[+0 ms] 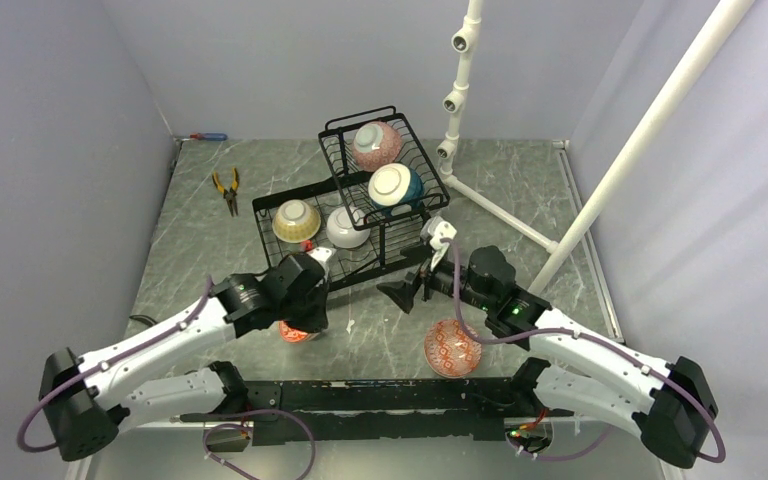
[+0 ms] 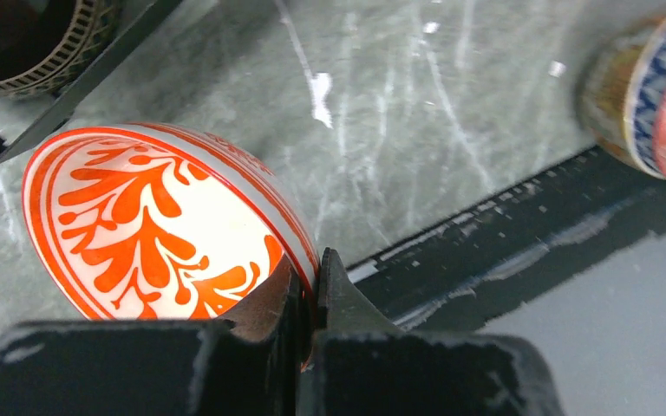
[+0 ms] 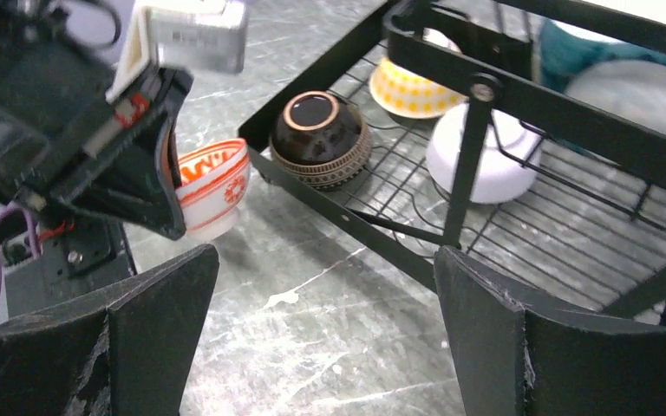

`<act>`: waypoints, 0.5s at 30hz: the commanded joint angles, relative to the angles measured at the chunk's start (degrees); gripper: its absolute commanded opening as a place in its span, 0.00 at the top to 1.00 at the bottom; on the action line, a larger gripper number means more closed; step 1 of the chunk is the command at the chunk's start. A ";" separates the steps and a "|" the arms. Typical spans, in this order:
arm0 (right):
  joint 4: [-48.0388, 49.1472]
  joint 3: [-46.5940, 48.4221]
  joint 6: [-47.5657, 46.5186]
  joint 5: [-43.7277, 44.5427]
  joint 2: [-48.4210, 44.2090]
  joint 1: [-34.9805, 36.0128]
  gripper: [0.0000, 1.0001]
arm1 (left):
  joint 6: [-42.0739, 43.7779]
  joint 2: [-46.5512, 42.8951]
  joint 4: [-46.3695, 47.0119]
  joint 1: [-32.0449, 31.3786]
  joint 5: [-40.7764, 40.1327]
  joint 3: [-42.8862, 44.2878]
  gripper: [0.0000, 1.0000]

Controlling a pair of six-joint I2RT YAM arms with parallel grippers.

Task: Load the bowls into the dish rack
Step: Pick up the bowl from the center of the board.

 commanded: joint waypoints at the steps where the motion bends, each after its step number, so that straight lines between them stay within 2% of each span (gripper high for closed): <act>1: 7.04 -2.52 -11.09 -12.14 -1.75 -0.09 0.00 | 6.24 -5.14 2.35 -0.27 8.82 3.98 0.97; 7: 6.38 -5.46 -31.96 -27.92 -2.60 0.13 0.00 | 10.68 -11.18 8.57 -0.29 19.08 4.83 0.97; 12: -0.70 -3.42 -45.95 -32.26 -2.30 0.48 0.00 | 19.83 -10.16 13.94 -0.28 34.41 4.50 0.97; 15: -2.62 -2.13 -50.93 -33.58 -1.94 1.23 0.00 | 22.99 -7.21 15.13 -0.27 41.81 4.87 0.97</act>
